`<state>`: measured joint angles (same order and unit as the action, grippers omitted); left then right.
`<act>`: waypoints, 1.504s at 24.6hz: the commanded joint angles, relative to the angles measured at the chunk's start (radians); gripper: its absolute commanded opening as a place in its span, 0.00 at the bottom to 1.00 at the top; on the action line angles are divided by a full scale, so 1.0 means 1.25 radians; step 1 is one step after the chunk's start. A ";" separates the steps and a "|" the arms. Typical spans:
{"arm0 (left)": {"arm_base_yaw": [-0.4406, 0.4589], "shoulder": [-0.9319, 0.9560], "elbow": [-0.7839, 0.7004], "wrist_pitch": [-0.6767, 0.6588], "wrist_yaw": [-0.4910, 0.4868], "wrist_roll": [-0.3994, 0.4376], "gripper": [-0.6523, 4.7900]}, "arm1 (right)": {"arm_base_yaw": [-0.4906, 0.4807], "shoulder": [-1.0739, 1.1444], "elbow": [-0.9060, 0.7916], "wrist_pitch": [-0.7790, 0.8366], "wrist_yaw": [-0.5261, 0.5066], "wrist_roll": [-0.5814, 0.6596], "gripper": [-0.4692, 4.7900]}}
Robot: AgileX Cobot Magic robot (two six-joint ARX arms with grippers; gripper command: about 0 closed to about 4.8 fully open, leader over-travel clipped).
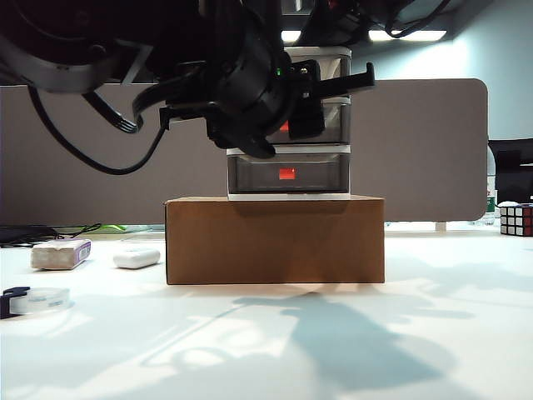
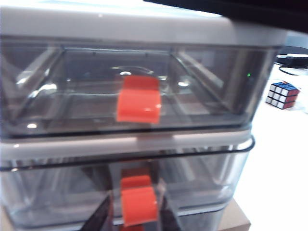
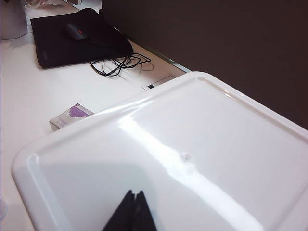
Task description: Open the second layer of the drawer on the table, pick up the transparent tape on the table and put it in, and finally close the drawer.
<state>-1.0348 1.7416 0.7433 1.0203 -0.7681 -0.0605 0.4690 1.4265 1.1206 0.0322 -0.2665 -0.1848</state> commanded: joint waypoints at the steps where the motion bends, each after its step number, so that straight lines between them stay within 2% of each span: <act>1: 0.004 -0.002 0.004 0.005 0.049 0.001 0.21 | 0.000 0.000 0.003 -0.005 -0.002 -0.002 0.08; 4: 0.004 -0.002 0.004 0.004 0.049 0.002 0.20 | 0.000 0.000 0.003 -0.016 -0.002 -0.002 0.08; 5: 0.003 -0.002 0.004 0.004 0.049 0.002 0.18 | 0.000 0.000 0.003 -0.021 -0.002 -0.002 0.08; 6: 0.003 -0.002 0.004 0.004 0.049 0.002 0.11 | 0.000 0.001 0.003 -0.030 -0.001 -0.002 0.08; 10: -0.011 -0.002 0.004 0.004 0.041 0.005 0.11 | 0.000 0.008 0.003 -0.054 0.006 -0.001 0.08; 14: -0.073 -0.009 0.004 0.005 -0.030 0.073 0.11 | 0.000 0.010 0.003 -0.074 0.026 0.005 0.08; 18: -0.135 -0.024 0.002 -0.005 -0.093 0.079 0.11 | 0.000 0.010 0.003 -0.089 0.026 0.008 0.08; 22: -0.152 -0.028 0.002 -0.042 -0.135 0.078 0.11 | 0.000 0.017 0.003 -0.095 0.025 0.023 0.08; 26: -0.153 -0.037 0.000 -0.050 -0.140 0.078 0.11 | 0.000 0.011 0.004 -0.089 -0.013 0.018 0.08; 37: -0.209 -0.118 -0.021 -0.103 -0.142 0.074 0.11 | -0.001 0.013 0.004 -0.083 -0.017 0.018 0.08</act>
<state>-1.2854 1.6085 0.7197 0.9081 -0.9432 0.0326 0.4686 1.4330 1.1351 -0.0162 -0.2890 -0.1638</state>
